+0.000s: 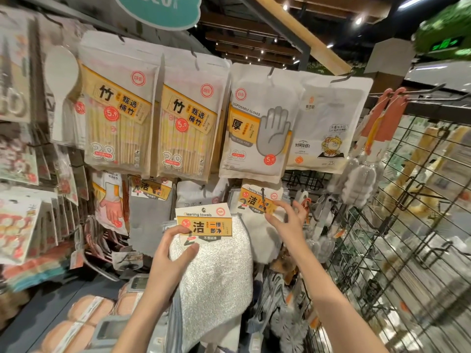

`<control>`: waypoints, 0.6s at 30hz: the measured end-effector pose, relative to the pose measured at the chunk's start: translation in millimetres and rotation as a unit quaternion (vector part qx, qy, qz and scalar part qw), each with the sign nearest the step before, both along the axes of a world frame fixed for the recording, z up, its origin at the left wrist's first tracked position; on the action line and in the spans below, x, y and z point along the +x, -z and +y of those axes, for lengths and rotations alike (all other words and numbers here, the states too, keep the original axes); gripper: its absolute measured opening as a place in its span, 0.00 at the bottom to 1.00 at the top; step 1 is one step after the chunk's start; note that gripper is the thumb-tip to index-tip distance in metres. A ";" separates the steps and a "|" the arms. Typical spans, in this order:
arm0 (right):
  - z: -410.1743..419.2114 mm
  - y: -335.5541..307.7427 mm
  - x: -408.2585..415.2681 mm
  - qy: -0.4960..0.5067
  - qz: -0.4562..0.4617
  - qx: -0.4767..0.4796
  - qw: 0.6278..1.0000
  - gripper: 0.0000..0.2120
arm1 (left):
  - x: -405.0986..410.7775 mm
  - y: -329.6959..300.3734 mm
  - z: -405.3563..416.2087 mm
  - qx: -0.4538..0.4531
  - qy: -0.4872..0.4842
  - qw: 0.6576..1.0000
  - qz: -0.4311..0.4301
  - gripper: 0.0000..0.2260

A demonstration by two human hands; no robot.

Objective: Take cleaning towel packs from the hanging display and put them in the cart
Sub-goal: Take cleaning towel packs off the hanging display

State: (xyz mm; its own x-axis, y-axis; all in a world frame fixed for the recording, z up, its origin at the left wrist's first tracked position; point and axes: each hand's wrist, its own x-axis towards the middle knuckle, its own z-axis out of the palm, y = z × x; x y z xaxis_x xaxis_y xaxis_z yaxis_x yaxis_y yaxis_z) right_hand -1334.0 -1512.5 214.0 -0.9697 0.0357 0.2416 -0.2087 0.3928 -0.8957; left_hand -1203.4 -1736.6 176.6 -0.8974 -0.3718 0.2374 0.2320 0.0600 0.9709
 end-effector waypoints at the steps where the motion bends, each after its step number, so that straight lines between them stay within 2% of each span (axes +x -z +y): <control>1: -2.4 -1.8 8.8 -0.017 0.002 0.001 1.000 0.16 | -0.1 -0.4 2.1 0.000 0.002 1.000 0.000 0.13; 3: -9.9 -4.4 23.1 -0.062 0.006 0.016 0.998 0.16 | 0.2 -2.4 7.5 -0.001 0.008 1.000 0.001 0.13; 8: -30.8 -12.6 45.9 -0.152 -0.016 0.049 0.987 0.23 | 2.6 -8.5 20.4 0.005 0.041 0.999 0.009 0.14; 15: -34.5 -15.7 55.0 -0.107 -0.002 0.041 0.993 0.30 | 8.2 -7.6 28.0 0.009 0.064 0.997 0.034 0.21; 18: -35.1 -14.6 61.5 -0.108 0.009 0.026 0.994 0.30 | 8.6 -6.1 29.1 0.029 0.064 0.997 0.041 0.26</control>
